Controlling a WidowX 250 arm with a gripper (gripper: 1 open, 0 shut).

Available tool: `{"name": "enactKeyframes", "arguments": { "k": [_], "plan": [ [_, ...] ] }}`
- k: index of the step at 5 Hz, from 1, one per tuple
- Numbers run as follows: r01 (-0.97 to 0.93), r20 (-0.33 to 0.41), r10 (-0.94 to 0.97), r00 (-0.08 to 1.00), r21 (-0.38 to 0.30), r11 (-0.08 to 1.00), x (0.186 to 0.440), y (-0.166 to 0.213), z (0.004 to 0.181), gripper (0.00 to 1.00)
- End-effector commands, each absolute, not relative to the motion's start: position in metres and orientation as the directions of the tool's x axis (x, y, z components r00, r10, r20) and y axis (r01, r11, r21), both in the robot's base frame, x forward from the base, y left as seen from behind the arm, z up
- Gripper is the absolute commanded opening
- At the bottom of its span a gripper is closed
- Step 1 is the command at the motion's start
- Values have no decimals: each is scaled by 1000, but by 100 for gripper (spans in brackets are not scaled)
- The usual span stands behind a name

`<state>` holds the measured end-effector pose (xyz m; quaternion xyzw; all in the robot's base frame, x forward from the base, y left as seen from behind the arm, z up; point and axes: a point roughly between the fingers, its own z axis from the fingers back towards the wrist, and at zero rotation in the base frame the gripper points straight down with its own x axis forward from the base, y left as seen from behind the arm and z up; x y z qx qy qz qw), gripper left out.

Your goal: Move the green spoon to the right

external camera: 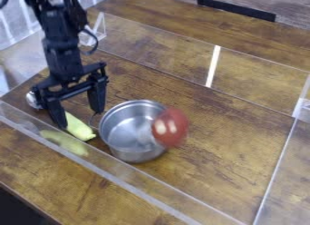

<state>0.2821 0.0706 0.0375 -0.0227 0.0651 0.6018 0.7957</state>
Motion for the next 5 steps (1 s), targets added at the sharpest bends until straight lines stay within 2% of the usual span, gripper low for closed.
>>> {"name": "enactKeyframes", "arguments": {
  "k": [1,2,5],
  "plan": [
    [-983,-116,977,180,23,183,286,64,35,100],
    [-993,-125,986,114,25,118,285,53,34,0],
    [-998,-148,989,22,48,29,290,42,39,0]
  ]
}}
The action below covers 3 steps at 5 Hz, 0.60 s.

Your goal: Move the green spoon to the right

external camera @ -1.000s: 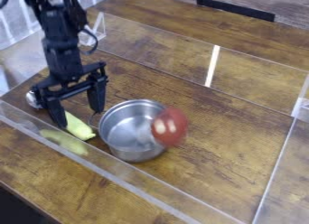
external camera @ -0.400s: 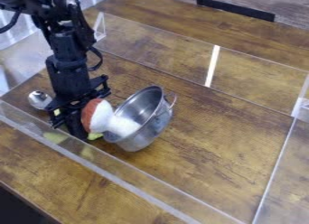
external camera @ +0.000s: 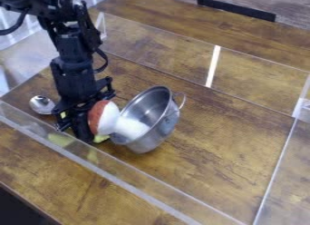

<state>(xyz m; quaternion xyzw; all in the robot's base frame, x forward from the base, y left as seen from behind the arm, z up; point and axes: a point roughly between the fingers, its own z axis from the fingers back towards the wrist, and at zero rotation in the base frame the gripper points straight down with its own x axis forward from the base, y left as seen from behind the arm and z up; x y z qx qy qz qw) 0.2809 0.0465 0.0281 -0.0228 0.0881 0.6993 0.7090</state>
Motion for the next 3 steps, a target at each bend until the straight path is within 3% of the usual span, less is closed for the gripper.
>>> {"name": "enactKeyframes", "arguments": {
  "k": [1,3],
  "plan": [
    [-999,-157,988,-7,54,1,292,41,39,0],
    [-996,-169,983,-66,63,-56,294,34,43,0]
  ]
}}
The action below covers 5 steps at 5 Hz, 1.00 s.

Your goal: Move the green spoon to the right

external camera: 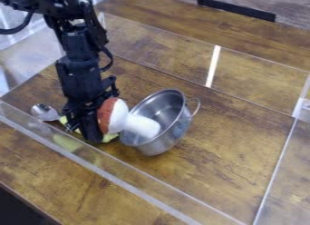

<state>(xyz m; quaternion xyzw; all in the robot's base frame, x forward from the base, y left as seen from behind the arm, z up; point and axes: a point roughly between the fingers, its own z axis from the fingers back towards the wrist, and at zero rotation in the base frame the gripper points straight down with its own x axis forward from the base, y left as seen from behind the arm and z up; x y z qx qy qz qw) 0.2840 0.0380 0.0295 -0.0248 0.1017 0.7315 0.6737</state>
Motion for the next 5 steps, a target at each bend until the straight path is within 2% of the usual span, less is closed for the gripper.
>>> {"name": "enactKeyframes", "arguments": {
  "k": [1,2,4,5],
  "plan": [
    [-997,-188,980,-62,54,-52,293,34,56,0],
    [-998,-208,976,-59,46,-51,293,33,70,0],
    [-994,-253,961,-109,38,-103,309,11,116,0],
    [-999,-264,965,-14,38,-4,305,-20,127,0]
  ]
}}
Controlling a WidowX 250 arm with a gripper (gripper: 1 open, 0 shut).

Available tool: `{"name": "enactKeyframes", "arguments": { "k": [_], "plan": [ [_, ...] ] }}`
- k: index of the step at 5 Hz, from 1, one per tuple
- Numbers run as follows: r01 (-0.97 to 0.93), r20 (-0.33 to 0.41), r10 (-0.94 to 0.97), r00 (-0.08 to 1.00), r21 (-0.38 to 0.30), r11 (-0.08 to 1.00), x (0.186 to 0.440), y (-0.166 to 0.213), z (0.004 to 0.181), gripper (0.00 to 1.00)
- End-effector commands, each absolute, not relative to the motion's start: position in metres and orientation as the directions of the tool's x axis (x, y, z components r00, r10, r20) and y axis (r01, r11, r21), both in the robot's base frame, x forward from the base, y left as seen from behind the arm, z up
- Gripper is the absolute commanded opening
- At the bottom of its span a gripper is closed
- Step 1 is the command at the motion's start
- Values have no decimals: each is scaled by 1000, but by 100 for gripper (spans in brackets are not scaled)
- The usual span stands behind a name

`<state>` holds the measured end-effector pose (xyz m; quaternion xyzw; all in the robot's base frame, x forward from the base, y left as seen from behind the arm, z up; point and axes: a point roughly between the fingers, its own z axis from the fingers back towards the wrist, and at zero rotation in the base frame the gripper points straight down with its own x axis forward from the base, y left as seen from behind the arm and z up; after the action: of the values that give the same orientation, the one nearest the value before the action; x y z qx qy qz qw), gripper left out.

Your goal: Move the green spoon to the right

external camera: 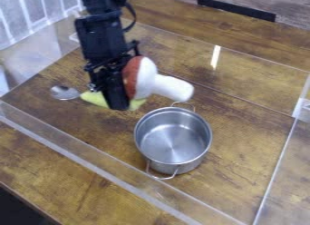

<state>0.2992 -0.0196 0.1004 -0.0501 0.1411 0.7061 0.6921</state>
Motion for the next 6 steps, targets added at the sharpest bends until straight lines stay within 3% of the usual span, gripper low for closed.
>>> {"name": "enactKeyframes", "arguments": {
  "k": [1,3,5,6],
  "plan": [
    [-997,-261,964,60,32,71,301,-41,128,0],
    [-987,-242,959,149,22,158,301,-65,131,0],
    [-970,-211,949,234,13,242,298,-57,163,0],
    [-964,-213,943,257,10,265,295,-56,166,0]
  ]
}}
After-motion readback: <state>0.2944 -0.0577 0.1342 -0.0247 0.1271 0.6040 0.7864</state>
